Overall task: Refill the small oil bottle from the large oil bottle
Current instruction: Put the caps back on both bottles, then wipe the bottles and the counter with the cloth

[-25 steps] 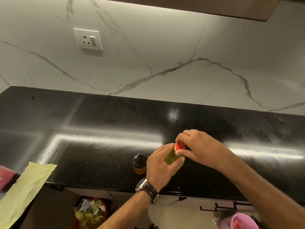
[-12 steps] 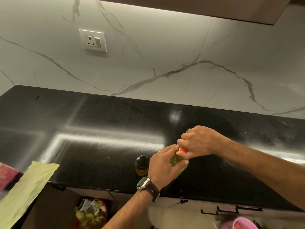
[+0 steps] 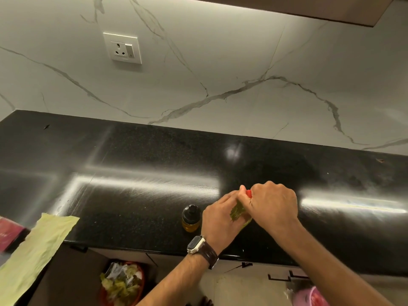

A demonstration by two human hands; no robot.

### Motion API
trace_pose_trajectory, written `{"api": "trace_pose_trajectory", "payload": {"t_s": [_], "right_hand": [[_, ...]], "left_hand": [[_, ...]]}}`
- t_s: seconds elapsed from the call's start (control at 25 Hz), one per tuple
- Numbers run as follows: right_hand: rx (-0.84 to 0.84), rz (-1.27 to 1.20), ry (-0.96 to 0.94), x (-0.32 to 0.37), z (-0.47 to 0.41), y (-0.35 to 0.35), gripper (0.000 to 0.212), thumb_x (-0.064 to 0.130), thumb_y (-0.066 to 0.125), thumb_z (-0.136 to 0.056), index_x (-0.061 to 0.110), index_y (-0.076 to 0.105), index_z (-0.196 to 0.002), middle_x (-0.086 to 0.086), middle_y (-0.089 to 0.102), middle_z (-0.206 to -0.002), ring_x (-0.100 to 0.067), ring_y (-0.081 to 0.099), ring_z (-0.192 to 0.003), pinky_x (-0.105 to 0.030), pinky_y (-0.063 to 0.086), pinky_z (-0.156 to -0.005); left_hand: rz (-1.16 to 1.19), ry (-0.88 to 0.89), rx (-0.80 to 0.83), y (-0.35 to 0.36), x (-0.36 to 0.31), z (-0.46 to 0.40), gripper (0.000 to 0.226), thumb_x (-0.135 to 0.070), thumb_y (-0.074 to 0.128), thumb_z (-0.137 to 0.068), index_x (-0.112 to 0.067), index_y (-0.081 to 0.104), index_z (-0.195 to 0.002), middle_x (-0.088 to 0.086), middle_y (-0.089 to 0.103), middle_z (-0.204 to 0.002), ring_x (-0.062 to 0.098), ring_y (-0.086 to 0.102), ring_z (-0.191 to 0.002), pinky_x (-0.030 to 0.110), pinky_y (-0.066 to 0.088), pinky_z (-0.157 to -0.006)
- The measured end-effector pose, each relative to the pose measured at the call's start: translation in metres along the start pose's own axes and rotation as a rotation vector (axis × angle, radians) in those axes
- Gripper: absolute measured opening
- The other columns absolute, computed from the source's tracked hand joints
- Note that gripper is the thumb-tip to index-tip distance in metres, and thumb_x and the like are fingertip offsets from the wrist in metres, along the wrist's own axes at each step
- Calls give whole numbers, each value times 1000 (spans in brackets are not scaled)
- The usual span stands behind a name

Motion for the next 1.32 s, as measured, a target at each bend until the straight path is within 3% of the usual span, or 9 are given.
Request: {"api": "trace_pose_trajectory", "payload": {"t_s": [0.2, 0.48, 0.64, 0.88, 1.0, 1.08, 1.2, 1.28, 1.32], "right_hand": [[5, -34, 99, 3, 5, 3, 69, 74, 20, -99, 26, 58, -68, 6, 47, -53, -9, 43, -43, -24, 35, -46], [-48, -189, 130, -1, 12, 6, 71, 81, 17, -91, 26, 52, -63, 8, 52, -55, -7, 55, -49, -22, 48, -53], [-65, -237, 147, 0, 16, 7, 64, 85, 28, -88, 29, 50, -65, 10, 50, -55, -7, 53, -51, -22, 37, -49], [-57, -315, 155, 1, 26, 17, 61, 85, 41, -85, 28, 55, -68, 13, 49, -52, -4, 52, -48, -21, 34, -47], [-72, -435, 177, 3, 36, 17, 61, 82, 47, -84, 27, 47, -58, 14, 43, -43, 0, 46, -39, -16, 28, -43], [-42, -471, 243, 6, 47, 22, 64, 85, 43, -82, 27, 46, -55, 13, 43, -40, 0, 45, -36, -15, 27, -42], [100, -385, 433, 6, 73, 39, 77, 93, 32, -79, 23, 52, -54, 6, 51, -44, -10, 49, -43, -21, 33, -47], [144, -405, 475, 16, 97, 49, 66, 77, 60, -80, 21, 50, -48, 4, 49, -43, -14, 50, -42, -27, 41, -51], [132, -453, 426, 27, 107, 54, 60, 57, 80, -76, 20, 46, -44, 5, 45, -41, -14, 48, -38, -31, 43, -51]], "left_hand": [[-18, 3, -9, -1, 1, 1, 67, -67, 58, -84, -43, 45, -145, -18, 67, -133, -10, 58, -112, -1, 33, -94], [-6, 19, 41, 5, 10, 1, 62, -59, 69, -87, -44, 47, -143, -22, 61, -136, -4, 63, -114, 19, 57, -94], [-45, 17, 59, 2, 11, 6, 65, -57, 66, -89, -41, 43, -148, -19, 53, -146, -1, 56, -128, 15, 47, -102], [-74, 77, -176, -29, 59, 94, 41, -59, 61, -97, -38, 58, -132, -23, 53, -139, -4, 46, -134, 18, 34, -112], [-252, -37, -294, -79, 131, 132, 42, -58, 61, -93, -29, 66, -123, -11, 59, -139, 10, 51, -137, 36, 42, -109], [-417, -247, -155, -107, 178, 132, 60, -62, 52, -93, -20, 65, -134, 0, 56, -150, 21, 45, -146, 50, 44, -110], [-611, -442, 135, -128, 230, 122, 82, -72, 33, -98, -20, 31, -162, 1, 20, -172, 19, 5, -161, 50, 15, -129], [-669, -474, 257, -134, 257, 117, 88, -76, 20, -98, -22, 9, -166, -2, -1, -175, 17, -13, -160, 49, 0, -130], [-695, -473, 286, -135, 266, 115, 90, -78, 13, -96, -22, 3, -166, -2, -6, -174, 17, -17, -159, 49, -4, -130]]}}
Point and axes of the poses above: each hand's wrist, its own z-axis away from the middle knuckle, its own y-axis out of the palm, x = y × z, the point moved 3 cm from there along -z, towards the middle knuckle
